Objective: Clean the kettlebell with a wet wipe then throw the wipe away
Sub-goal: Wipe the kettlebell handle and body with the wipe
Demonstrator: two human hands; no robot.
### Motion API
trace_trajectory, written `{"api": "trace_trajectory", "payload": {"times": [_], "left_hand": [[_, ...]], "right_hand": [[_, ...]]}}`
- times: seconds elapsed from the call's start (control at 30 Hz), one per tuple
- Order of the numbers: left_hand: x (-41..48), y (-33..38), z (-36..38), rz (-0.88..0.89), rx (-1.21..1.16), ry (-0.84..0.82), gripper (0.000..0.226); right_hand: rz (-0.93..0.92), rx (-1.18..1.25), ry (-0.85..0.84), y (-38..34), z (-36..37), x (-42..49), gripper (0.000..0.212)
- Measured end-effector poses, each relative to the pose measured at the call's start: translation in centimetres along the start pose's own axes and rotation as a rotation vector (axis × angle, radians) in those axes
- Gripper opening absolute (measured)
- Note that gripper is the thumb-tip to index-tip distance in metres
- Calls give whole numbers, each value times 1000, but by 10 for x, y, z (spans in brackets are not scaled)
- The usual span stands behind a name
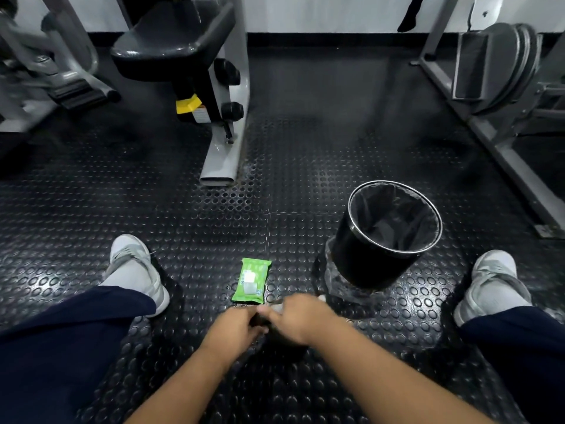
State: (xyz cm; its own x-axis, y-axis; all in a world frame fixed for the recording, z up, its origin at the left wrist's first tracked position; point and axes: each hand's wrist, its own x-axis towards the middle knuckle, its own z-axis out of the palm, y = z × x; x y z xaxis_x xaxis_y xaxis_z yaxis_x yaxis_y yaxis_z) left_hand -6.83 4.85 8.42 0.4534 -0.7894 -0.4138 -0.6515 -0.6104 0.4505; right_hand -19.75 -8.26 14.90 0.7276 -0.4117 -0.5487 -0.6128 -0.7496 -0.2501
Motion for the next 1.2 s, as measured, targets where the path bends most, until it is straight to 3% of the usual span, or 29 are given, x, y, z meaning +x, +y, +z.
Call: {"api": "trace_trajectory", "payload": {"times": [0.13,0.3,0.43,0.5,0.6,0.73,0.9,0.93,1.03,1.2], "left_hand": [[-2,-9,-1,5,-178,-67,27],[-1,-1,-1,4,-6,-6,16],[0,3,1,6,38,41,33],[1,2,4,2,46,41,32],[2,1,2,0,12,22,13],[2,-2,-1,36,-39,-52,25],[0,-2,2,36,38,29,12],[0,-1,3,47,59,42,18],[2,-3,5,45,62,42,30],[3,-4,2,41,29,0,21]], "right_hand": [[-98,-56,58,-43,13,5,88],[-89,37,63,-8,13,-1,91],[69,115,3,41,2,-5,93],[58,101,-17,36,-3,-6,94],[-33,44,15,-5,1,-5,95],[-111,-34,27,-40,12,-2,92],[-33,57,52,4,14,-3,103],[-14,60,55,16,13,-4,103],[10,41,48,35,10,-7,92],[-106,-38,43,-13,14,-4,84]]}}
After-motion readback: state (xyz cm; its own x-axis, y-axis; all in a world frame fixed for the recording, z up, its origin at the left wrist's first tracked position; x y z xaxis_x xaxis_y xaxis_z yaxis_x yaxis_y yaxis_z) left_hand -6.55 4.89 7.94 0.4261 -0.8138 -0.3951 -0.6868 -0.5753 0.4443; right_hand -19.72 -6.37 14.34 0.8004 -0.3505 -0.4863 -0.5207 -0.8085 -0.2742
